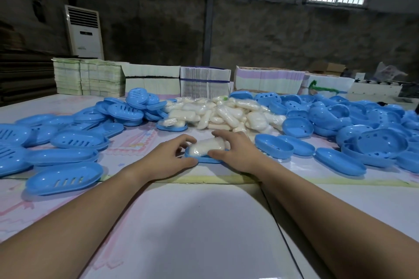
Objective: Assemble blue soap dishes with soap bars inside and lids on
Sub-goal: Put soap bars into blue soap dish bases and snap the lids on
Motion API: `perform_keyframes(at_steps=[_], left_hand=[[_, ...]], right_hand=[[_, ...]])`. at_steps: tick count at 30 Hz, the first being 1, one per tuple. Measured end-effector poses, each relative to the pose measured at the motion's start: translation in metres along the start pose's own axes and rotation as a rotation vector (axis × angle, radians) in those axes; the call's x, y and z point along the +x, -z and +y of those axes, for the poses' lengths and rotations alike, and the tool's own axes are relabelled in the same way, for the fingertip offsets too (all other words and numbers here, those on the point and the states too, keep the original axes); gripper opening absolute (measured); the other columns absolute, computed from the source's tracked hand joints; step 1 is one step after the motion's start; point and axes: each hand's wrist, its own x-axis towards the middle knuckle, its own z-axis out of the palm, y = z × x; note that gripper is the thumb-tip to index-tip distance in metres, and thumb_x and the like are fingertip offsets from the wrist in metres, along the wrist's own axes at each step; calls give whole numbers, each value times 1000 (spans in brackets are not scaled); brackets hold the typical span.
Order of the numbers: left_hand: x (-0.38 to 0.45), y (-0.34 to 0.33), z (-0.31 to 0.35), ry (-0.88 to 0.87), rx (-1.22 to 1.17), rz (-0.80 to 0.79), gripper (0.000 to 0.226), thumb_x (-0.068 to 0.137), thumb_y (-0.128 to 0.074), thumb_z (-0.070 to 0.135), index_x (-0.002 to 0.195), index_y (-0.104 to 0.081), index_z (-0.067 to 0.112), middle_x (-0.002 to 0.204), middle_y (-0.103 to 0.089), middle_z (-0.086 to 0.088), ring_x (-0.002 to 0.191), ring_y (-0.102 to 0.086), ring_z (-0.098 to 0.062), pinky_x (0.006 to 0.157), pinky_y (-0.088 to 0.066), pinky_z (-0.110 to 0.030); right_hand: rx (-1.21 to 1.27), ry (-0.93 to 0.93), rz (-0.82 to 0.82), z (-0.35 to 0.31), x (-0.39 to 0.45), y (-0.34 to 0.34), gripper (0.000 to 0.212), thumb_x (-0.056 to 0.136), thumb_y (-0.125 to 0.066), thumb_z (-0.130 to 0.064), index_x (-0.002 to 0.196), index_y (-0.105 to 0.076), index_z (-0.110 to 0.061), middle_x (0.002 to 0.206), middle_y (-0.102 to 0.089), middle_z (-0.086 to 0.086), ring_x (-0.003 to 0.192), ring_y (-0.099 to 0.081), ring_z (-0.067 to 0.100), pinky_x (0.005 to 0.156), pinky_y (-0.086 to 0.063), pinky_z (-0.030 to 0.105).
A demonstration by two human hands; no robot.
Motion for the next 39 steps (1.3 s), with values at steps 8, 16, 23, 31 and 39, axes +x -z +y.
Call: perform_keyframes(at_steps=[8, 16, 23, 31, 39], left_hand=[[0, 0, -3, -42, 78, -3, 35, 90, -70, 44, 119, -53, 54, 126, -57, 14, 110, -54, -3, 93, -44, -24], [1, 0, -2, -31, 80, 3, 30, 88, -71, 47, 109, -53, 59, 126, -56, 11, 109, -54, -4, 95, -44, -26], [0, -1, 1, -19, 78, 1, 29, 91, -68, 46, 118, -57, 47, 129, -54, 15, 114, -51, -6, 84, -37, -7], [-1, -1, 2, -19, 63, 2, 25, 92, -67, 46, 115, -59, 46, 122, -55, 16, 104, -51, 4, 79, -37, -7], [0, -1, 0, -8, 52, 4, 24, 91, -68, 47, 113, -59, 48, 112, -53, 26, 104, -53, 2, 79, -39, -10]], right_hand=[[-160, -17, -274, 4, 0, -3, 76, 94, -42, -64, 156, -15, -29, 163, -20, -3, 150, -7, 19, 117, -18, 42], [-127, 69, -50, 1, 2, 11, 62, 93, -49, -59, 148, -40, -32, 156, -36, 0, 143, -29, 25, 114, -27, 49], [-501, -297, 15, 31, 0, 33, 49, 92, -52, -39, 140, -45, -30, 142, -51, 2, 133, -40, 31, 109, -27, 56], [-328, -95, 16, 23, -1, 22, 47, 86, -53, -10, 127, -59, -32, 116, -65, -1, 110, -57, 23, 85, -52, 39], [-326, -116, 18, 28, 2, 19, 62, 85, -55, -9, 141, -43, -33, 133, -54, 5, 118, -52, 29, 87, -52, 43]])
